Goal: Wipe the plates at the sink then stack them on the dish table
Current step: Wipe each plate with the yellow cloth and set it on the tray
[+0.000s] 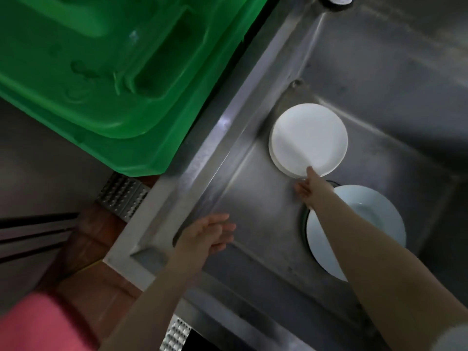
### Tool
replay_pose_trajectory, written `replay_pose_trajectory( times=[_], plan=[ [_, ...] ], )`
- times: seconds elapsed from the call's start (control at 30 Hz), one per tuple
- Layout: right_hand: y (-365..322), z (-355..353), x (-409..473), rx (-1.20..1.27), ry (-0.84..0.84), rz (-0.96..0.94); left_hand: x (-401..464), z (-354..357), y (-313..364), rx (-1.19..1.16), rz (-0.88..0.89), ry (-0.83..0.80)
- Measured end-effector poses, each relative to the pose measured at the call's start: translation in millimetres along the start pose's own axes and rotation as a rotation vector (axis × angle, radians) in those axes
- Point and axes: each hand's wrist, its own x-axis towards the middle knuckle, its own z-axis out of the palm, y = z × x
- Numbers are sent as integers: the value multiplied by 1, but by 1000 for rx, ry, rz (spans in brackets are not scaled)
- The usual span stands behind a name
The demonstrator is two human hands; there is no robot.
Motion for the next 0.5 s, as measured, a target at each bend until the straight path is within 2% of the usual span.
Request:
replay_pose_trajectory(
  times=[0.3,0.5],
  plan=[
    [-1,-8,13,29,-21,-48,9,-1,-1,-66,-38,14],
    [-5,-14,7,-8,-108,-24,8,0,-2,-34,-26,21]
  ],
)
